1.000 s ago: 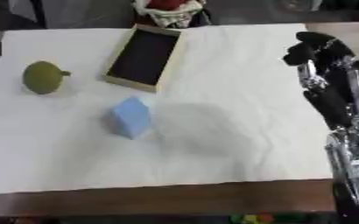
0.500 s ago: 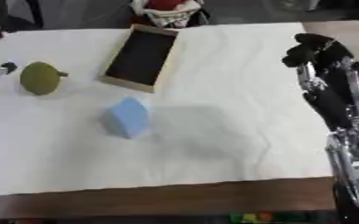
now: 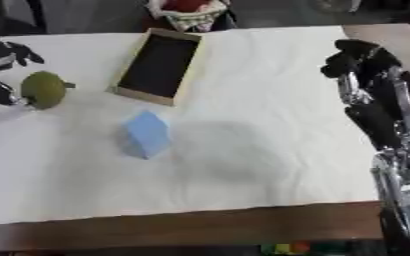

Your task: Pick up objects on the table and place them in the box.

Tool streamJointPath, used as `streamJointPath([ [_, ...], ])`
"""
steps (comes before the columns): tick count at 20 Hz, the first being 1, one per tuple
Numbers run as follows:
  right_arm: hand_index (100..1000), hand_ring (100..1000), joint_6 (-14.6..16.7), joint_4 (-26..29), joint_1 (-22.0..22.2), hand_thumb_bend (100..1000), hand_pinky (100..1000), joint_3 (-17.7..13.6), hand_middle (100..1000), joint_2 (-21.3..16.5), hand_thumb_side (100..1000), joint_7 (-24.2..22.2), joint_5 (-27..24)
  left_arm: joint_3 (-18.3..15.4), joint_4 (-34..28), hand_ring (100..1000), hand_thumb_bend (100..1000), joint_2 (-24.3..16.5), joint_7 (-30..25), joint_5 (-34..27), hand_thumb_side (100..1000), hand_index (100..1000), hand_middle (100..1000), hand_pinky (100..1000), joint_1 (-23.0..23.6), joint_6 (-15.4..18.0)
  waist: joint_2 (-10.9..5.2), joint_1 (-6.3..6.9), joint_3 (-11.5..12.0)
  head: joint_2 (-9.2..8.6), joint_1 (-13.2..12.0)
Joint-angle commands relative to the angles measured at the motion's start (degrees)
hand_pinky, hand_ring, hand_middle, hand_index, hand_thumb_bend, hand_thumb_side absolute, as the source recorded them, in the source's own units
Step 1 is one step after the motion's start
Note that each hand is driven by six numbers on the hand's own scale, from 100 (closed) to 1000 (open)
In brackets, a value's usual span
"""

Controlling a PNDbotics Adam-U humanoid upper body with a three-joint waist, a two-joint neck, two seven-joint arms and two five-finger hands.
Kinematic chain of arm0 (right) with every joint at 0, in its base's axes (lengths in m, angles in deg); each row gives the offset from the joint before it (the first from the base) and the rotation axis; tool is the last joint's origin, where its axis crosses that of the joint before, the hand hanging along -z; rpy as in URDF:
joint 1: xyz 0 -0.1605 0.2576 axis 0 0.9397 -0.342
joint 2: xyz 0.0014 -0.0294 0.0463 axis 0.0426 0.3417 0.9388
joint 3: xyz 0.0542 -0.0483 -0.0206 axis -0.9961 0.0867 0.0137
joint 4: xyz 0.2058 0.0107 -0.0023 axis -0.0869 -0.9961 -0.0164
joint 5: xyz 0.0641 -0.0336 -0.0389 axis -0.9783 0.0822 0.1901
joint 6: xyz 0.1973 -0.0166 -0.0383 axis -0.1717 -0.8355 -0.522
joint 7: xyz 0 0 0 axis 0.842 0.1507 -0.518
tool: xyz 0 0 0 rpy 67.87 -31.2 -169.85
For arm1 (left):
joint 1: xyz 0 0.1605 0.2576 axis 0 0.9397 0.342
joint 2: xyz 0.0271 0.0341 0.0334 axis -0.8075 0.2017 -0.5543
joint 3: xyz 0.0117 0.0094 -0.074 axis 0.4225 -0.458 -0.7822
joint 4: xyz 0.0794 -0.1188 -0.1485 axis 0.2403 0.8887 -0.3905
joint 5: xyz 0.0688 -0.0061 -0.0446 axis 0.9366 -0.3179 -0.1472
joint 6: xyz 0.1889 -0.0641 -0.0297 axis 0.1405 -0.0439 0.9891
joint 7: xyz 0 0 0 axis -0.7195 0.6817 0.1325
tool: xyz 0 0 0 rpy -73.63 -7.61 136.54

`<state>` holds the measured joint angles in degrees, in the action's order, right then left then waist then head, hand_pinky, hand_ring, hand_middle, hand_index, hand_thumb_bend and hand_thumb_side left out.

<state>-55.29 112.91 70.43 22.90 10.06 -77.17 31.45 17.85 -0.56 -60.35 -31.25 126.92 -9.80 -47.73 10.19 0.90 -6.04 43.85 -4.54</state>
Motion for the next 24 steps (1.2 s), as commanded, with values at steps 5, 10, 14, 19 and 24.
streamJointPath([
  [5,760,625,0.1,0.6,-0.8,100,679,0.0,584,-0.8,513,-0.1,-0.5,-0.7,2.7,652,370,1.3,5.0,5.2,168,787,676,732,-1.2,-1.5,-0.90,-0.14,-0.4,0.27,-0.4],
  [10,760,625,0.1,0.6,-0.7,100,678,-0.1,584,-0.8,513,-0.1,-0.5,-1.1,1.4,508,216,1.4,6.5,4.0,161,632,504,638,-1.2,-1.3,-0.91,-0.05,-0.6,0.27,-0.3],
  [14,760,625,0.1,0.6,-0.7,100,678,-0.1,584,-0.8,513,0.0,-0.5,-1.1,-3.0,489,172,0.5,7.6,0.8,154,607,481,623,-2.1,-1.6,-0.93,-0.04,-0.7,0.27,-0.3],
  [19,760,625,0.0,0.4,-0.7,100,678,0.0,583,-0.8,513,-0.2,-0.5,-0.8,-9.0,489,159,-0.2,6.3,-3.3,140,607,479,623,-5.0,-2.6,-0.95,0.05,-1.3,0.27,-0.5],
  [24,760,624,0.1,0.4,-1.0,100,678,0.5,583,-0.7,513,-0.6,-0.7,0.3,-9.5,521,159,2.5,8.0,-4.0,134,647,510,635,-8.2,-3.6,-0.78,0.12,-2.7,0.27,-1.1],
])
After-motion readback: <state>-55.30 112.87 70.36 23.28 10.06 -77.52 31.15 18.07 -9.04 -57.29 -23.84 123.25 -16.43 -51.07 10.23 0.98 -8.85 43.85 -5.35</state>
